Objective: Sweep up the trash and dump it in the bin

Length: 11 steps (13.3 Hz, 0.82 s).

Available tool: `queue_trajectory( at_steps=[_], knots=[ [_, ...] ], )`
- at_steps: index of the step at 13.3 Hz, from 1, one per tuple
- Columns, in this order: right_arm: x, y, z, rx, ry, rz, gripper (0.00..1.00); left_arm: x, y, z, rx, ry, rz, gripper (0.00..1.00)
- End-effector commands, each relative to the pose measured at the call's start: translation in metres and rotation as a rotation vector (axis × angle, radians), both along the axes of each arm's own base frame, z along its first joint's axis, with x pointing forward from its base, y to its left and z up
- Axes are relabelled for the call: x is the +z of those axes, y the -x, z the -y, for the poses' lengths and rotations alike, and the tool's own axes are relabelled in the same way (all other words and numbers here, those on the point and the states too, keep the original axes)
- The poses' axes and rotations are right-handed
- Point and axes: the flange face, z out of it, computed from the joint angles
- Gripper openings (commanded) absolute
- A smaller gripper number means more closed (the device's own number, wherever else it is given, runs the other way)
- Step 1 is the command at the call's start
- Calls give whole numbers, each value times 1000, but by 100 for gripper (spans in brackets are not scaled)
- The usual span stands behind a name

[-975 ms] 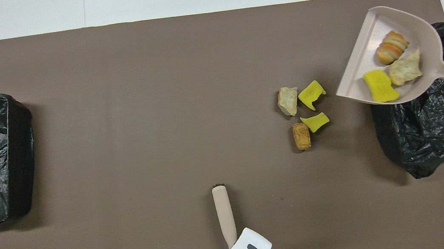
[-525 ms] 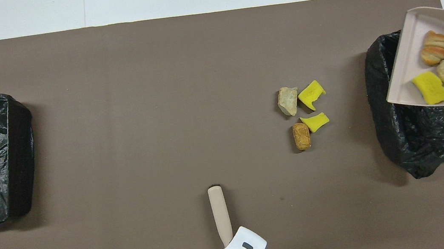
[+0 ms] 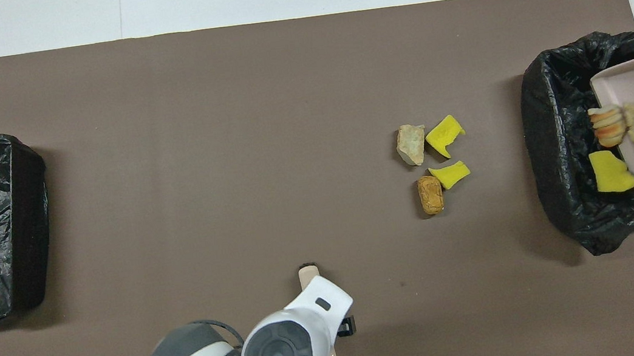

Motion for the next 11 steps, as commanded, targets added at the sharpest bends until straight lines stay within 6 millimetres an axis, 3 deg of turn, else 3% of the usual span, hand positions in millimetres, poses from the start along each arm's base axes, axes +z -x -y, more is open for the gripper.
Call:
queue_trajectory(
  at_steps=[1,3,5,8,11],
  knots=[
    [-1,0,1,140,81,-60,0,60,-86,-31,-85,3,62,100],
    [12,2,0,153,127,-62,0,120,-140,-80,-176,26,113,100],
    [46,11,-4,167,159,-40,0,170,-177,-130,-214,9,153,100],
    [93,35,-7,20,98,72,0,246,-203,-194,-235,-9,242,100],
    [93,43,-17,-192,-17,191,0,289,-202,-249,-289,-49,221,100]
  ],
)
